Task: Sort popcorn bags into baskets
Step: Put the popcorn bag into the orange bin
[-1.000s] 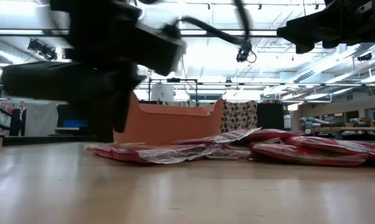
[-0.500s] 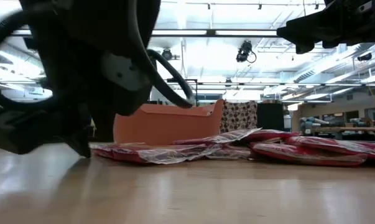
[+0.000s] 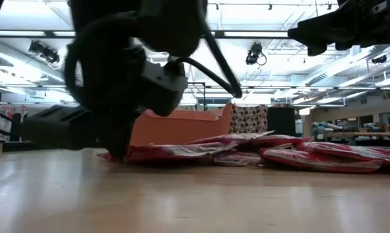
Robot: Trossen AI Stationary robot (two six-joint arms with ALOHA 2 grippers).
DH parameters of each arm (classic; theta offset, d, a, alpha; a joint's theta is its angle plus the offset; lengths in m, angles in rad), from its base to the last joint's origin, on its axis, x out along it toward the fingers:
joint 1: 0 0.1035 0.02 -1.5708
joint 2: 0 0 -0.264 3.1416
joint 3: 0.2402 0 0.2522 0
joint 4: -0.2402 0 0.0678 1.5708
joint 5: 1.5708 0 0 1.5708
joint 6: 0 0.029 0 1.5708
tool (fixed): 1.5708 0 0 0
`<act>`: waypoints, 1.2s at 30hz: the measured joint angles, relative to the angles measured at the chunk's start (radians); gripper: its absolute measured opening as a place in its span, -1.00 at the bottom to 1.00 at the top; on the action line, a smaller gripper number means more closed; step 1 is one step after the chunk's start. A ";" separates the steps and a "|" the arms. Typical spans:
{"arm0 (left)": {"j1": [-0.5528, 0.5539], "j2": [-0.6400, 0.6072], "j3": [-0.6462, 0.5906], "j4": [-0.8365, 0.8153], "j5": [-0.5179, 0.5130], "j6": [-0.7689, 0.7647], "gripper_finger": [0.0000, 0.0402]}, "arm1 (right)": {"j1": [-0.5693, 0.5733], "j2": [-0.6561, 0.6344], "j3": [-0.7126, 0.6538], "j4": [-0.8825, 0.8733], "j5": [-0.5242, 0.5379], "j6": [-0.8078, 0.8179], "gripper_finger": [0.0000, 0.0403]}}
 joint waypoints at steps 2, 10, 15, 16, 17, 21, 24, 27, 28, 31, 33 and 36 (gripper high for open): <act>0.008 0.006 0.060 -0.053 0.041 -0.011 -0.95 | 0.000 0.000 0.000 0.000 0.000 0.000 -0.19; 0.072 0.004 0.417 -0.326 0.227 -0.104 -0.96 | 0.000 0.000 0.000 -0.001 0.000 0.000 -0.19; 0.126 -0.006 0.614 -0.390 0.254 -0.201 -0.96 | 0.000 0.000 0.000 0.000 0.001 0.000 -0.19; 0.137 -0.008 0.641 -0.388 0.247 -0.207 -0.96 | 0.000 0.000 0.000 -0.001 0.001 0.000 -0.19; 0.150 -0.012 0.663 -0.389 0.243 -0.213 -0.96 | 0.000 0.000 0.000 -0.001 0.001 0.000 -0.19; 0.206 -0.015 0.725 -0.393 0.167 -0.234 -0.96 | 0.000 0.000 0.000 -0.001 0.001 0.000 -0.19; 0.256 -0.015 0.714 -0.396 0.115 -0.229 -0.96 | 0.000 0.000 0.000 -0.001 0.001 0.000 -0.19; 0.320 -0.015 0.690 -0.394 0.091 -0.227 -0.96 | 0.000 0.000 0.000 -0.002 0.001 0.001 -0.19; 0.342 -0.015 0.681 -0.395 0.085 -0.228 -0.96 | 0.000 0.000 0.000 -0.002 0.001 0.001 -0.19; 0.411 -0.015 0.646 -0.395 0.092 -0.224 -0.96 | 0.000 0.000 0.000 -0.002 0.001 0.001 -0.19; 0.460 -0.015 0.607 -0.395 0.124 -0.201 -0.96 | 0.000 0.000 0.000 -0.003 0.000 0.001 -0.19; 0.528 -0.015 0.526 -0.396 0.134 -0.171 -0.96 | 0.000 0.000 0.000 -0.006 0.000 0.001 -0.19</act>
